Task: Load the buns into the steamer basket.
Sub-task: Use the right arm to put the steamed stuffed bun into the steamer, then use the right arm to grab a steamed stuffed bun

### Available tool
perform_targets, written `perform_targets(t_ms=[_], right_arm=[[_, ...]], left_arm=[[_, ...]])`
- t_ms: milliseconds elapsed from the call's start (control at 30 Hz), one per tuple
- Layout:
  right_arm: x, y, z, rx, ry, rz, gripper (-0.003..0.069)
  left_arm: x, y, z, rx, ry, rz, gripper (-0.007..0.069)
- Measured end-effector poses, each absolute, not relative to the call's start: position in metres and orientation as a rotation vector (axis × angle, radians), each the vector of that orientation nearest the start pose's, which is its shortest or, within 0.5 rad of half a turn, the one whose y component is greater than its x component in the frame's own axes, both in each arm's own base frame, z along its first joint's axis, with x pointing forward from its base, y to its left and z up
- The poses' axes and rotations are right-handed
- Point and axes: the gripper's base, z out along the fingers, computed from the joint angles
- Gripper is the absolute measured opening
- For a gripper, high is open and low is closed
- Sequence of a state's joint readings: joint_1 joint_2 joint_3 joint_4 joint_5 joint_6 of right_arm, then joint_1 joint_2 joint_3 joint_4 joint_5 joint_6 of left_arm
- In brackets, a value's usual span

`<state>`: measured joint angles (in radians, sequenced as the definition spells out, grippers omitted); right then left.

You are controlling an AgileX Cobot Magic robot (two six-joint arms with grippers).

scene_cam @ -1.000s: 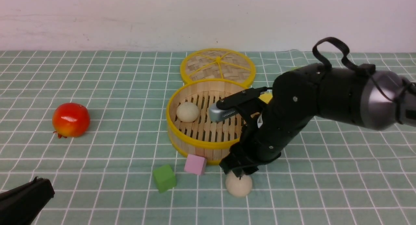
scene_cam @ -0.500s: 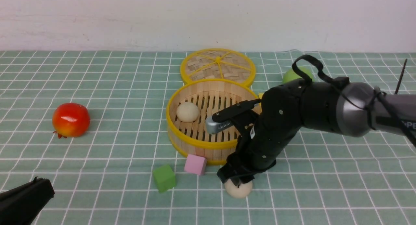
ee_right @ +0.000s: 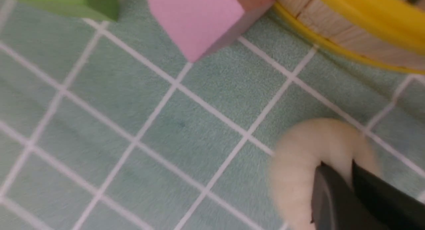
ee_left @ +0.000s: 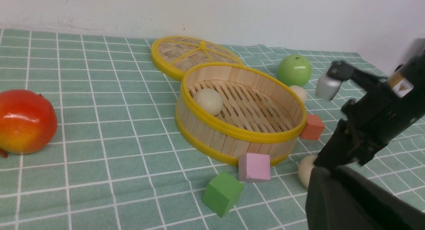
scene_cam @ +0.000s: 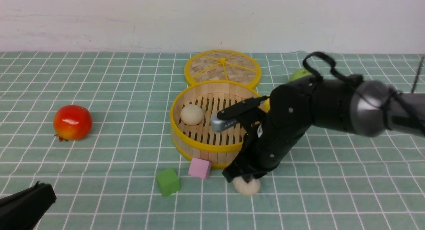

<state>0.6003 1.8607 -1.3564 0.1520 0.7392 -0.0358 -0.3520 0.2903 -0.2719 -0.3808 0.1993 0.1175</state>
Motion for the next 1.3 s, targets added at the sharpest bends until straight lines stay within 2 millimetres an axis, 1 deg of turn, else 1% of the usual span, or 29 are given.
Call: perform_targets(t_ms=[33,67,100,133,167,233,267,333,367,467,500,533,567,633,667,733,800,833,900,933,1000,1067,1100,1133,1167,1200,1233,1267,1300], right_arm=[[0.317,0.229,0.228,-0.741,2.643,0.341,0.0011],[0.316,0.229,0.233,-0.738,2.634,0.349,0.0011],[0.315,0.229,0.256,-0.722,2.569,0.387,0.0011],[0.316,0.23,0.26,-0.717,2.556,0.393,0.0011],[0.319,0.231,0.276,-0.702,2.489,0.413,0.0011],[0.327,0.236,0.289,-0.676,2.397,0.43,0.0011],[0.332,0.238,0.29,-0.667,2.369,0.431,0.0011],[0.345,0.246,0.286,-0.651,2.323,0.434,0.0011],[0.346,0.247,0.284,-0.65,2.32,0.434,0.0011],[0.373,0.259,0.251,-0.634,2.315,0.405,0.002],[0.376,0.259,0.246,-0.631,2.326,0.402,0.0022],[0.386,0.26,0.23,-0.602,2.353,0.395,0.0045],[0.391,0.259,0.223,-0.584,2.369,0.392,0.006],[0.397,0.257,0.211,-0.56,2.399,0.382,0.0118],[0.398,0.256,0.208,-0.556,2.408,0.377,0.0166],[0.399,0.256,0.208,-0.559,2.407,0.372,0.0211],[0.399,0.256,0.213,-0.554,2.393,0.377,0.0361],[0.398,0.255,0.216,-0.555,2.394,0.377,0.0412],[0.395,0.253,0.226,-0.563,2.392,0.374,0.048],[0.393,0.252,0.23,-0.569,2.388,0.369,0.0496],[0.387,0.245,0.252,-0.607,2.36,0.323,0.0536],[0.383,0.23,0.274,-0.646,2.333,0.233,0.0549],[0.384,0.229,0.274,-0.643,2.339,0.231,0.055],[0.383,0.214,0.285,-0.655,2.339,0.145,0.0553],[0.386,0.204,0.29,-0.639,2.344,0.098,0.0554],[0.387,0.201,0.29,-0.639,2.342,0.078,0.0554],[0.393,0.183,0.291,-0.589,2.368,0.005,0.0556],[0.399,0.17,0.289,-0.547,2.387,-0.031,0.0556],[0.407,0.152,0.284,-0.48,2.418,-0.07,0.0556]], left_arm=[[0.072,-0.034,0.269,0.138,1.708,-0.517,0.0],[0.072,-0.034,0.269,0.138,1.708,-0.517,0.0],[0.072,-0.034,0.269,0.138,1.708,-0.517,0.0],[0.072,-0.034,0.269,0.138,1.708,-0.517,0.0],[0.072,-0.034,0.269,0.138,1.708,-0.517,0.0],[0.072,-0.034,0.269,0.138,1.708,-0.517,0.0],[0.072,-0.034,0.269,0.138,1.708,-0.517,0.0],[0.072,-0.034,0.269,0.138,1.708,-0.517,0.0],[0.072,-0.034,0.269,0.138,1.708,-0.517,0.0],[0.072,-0.034,0.269,0.138,1.708,-0.517,0.0],[0.072,-0.034,0.269,0.138,1.708,-0.517,0.0],[0.072,-0.034,0.269,0.138,1.708,-0.517,0.0001],[0.072,-0.034,0.269,0.138,1.708,-0.517,0.0002],[0.072,-0.034,0.269,0.138,1.708,-0.517,0.0004],[0.072,-0.034,0.269,0.138,1.708,-0.517,0.0004],[0.072,-0.034,0.269,0.138,1.708,-0.517,0.0004],[0.072,-0.034,0.269,0.138,1.708,-0.517,0.0004],[0.072,-0.034,0.269,0.138,1.708,-0.517,0.0004],[0.072,-0.034,0.269,0.138,1.708,-0.517,0.0004],[0.072,-0.034,0.269,0.138,1.708,-0.517,0.0004],[0.072,-0.034,0.269,0.138,1.708,-0.517,0.0004],[0.072,-0.034,0.269,0.138,1.708,-0.517,0.0006],[0.072,-0.034,0.269,0.138,1.708,-0.517,0.0006],[0.072,-0.034,0.269,0.138,1.708,-0.517,0.0007],[0.072,-0.034,0.269,0.138,1.708,-0.517,0.0007],[0.072,-0.034,0.269,0.138,1.708,-0.517,0.0007],[0.072,-0.034,0.269,0.138,1.708,-0.517,0.0007],[0.072,-0.034,0.269,0.138,1.708,-0.517,0.0007],[0.072,-0.034,0.269,0.138,1.708,-0.517,0.0007]])
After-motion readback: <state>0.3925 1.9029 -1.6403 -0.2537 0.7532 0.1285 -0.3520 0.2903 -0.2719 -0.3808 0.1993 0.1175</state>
